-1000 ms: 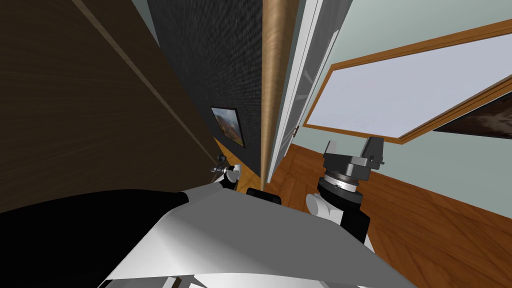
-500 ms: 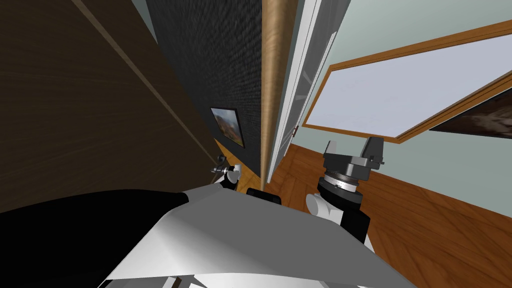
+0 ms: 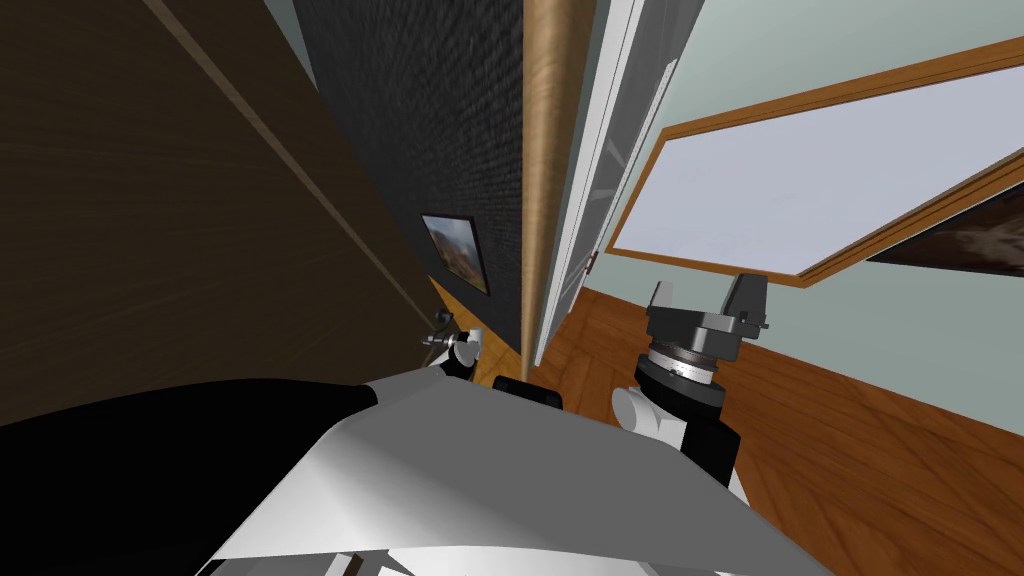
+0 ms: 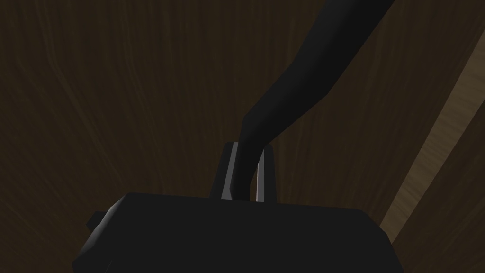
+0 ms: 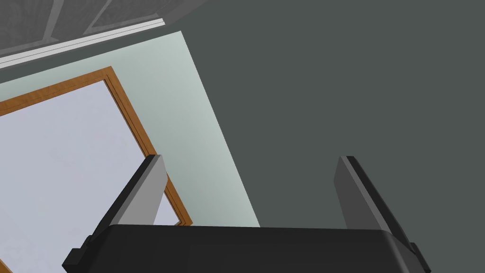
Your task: Push the door open
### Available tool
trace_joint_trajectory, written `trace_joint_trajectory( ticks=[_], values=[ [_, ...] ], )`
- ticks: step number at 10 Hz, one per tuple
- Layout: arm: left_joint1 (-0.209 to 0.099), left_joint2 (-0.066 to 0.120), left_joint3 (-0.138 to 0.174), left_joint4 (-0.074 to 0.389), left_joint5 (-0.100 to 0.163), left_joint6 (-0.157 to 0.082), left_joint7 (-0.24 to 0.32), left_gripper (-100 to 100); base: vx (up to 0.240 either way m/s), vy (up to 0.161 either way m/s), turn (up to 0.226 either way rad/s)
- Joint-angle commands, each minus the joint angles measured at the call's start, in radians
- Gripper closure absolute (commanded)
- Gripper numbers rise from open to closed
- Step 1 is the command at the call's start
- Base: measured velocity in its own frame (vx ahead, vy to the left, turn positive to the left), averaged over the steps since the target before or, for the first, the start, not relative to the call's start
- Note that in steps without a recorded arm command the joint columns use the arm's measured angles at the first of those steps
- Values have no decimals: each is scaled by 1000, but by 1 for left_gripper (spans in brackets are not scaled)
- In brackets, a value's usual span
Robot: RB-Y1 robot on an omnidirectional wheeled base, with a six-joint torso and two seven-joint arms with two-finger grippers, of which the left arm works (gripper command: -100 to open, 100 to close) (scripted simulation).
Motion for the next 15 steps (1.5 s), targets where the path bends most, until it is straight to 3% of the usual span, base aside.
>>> trace_joint_trajectory(
  ticks=[1, 2, 3, 4, 5, 12, 15],
  values=[
    [4, 24, 23, -4, 20, -12, -4, 100, -2, 57, -194],
    [6, 36, 37, -7, 33, -20, -7, 100, -1, 115, -246],
    [6, 36, 37, 29, 33, -20, -7, 100, 0, 110, -72],
    [6, 36, 37, -7, 33, -20, -7, 100, 0, 56, 30],
    [11, 54, 63, -12, 55, -33, -12, 100, 2, 75, -180],
    [23, 90, 132, -26, 116, -72, -24, 100, 4, 103, -158],
    [26, 97, 152, -29, 133, -83, -28, 100, 1, 31, -36]
  ],
)
